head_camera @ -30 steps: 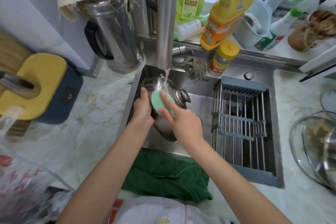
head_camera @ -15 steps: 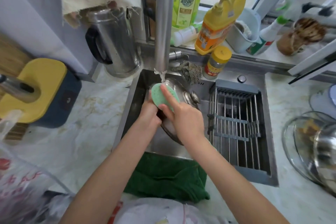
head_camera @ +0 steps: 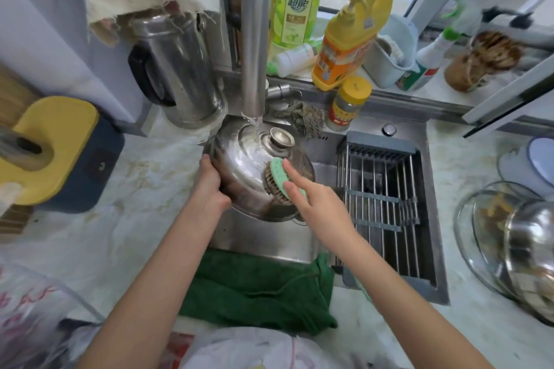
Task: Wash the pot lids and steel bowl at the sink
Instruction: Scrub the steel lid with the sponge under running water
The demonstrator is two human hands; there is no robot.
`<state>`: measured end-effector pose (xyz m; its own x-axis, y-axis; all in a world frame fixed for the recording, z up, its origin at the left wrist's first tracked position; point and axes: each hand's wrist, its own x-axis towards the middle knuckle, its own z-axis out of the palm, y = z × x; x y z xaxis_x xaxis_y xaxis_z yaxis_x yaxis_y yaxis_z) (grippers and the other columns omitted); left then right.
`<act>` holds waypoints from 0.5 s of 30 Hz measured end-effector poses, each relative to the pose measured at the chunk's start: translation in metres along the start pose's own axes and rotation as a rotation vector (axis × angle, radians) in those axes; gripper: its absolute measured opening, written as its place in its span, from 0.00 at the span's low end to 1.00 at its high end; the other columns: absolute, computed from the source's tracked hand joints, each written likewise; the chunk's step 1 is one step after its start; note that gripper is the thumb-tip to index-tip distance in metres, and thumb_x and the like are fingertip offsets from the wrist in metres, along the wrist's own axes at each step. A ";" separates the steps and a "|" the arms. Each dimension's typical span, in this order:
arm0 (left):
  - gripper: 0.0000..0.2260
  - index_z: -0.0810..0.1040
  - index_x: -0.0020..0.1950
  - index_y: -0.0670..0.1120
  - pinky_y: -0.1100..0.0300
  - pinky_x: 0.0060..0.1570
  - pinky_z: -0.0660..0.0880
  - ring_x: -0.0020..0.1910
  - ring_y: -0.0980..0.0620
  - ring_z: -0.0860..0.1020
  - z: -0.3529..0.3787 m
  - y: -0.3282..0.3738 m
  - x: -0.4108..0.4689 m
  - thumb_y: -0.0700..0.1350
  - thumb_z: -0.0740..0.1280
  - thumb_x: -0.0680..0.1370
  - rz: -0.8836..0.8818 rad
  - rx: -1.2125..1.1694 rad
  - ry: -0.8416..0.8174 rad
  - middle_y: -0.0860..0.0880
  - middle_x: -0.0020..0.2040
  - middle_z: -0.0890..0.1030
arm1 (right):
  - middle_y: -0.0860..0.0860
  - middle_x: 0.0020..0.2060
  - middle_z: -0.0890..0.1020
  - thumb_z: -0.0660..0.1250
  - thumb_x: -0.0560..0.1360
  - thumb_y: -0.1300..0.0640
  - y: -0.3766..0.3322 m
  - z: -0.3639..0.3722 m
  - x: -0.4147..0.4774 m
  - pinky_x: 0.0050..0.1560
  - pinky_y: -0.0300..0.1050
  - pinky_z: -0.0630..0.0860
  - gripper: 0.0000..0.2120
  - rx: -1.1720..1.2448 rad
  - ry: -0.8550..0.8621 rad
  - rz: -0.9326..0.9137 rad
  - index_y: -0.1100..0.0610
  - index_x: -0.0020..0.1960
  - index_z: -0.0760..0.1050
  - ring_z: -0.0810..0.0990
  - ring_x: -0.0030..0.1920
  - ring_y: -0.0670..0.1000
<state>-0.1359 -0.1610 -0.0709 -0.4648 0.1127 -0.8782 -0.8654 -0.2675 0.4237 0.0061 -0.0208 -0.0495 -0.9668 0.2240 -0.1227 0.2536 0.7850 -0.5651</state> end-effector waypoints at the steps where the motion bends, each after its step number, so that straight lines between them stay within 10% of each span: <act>1: 0.29 0.76 0.66 0.47 0.42 0.63 0.72 0.61 0.42 0.76 -0.006 0.003 0.002 0.67 0.55 0.77 0.005 -0.016 0.007 0.45 0.62 0.78 | 0.45 0.28 0.72 0.52 0.80 0.39 0.002 -0.001 -0.004 0.29 0.45 0.65 0.20 -0.033 -0.047 -0.042 0.32 0.72 0.57 0.69 0.29 0.44; 15: 0.25 0.74 0.66 0.49 0.45 0.61 0.74 0.54 0.45 0.77 -0.027 0.003 -0.011 0.64 0.55 0.79 0.097 -0.085 0.115 0.45 0.61 0.78 | 0.51 0.33 0.78 0.51 0.80 0.39 0.002 0.004 0.023 0.34 0.48 0.71 0.21 -0.141 -0.114 0.006 0.34 0.73 0.57 0.79 0.37 0.53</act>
<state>-0.1288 -0.1886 -0.0662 -0.5168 -0.0266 -0.8557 -0.7961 -0.3526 0.4918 -0.0155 -0.0170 -0.0568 -0.9604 0.1681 -0.2223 0.2534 0.8587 -0.4455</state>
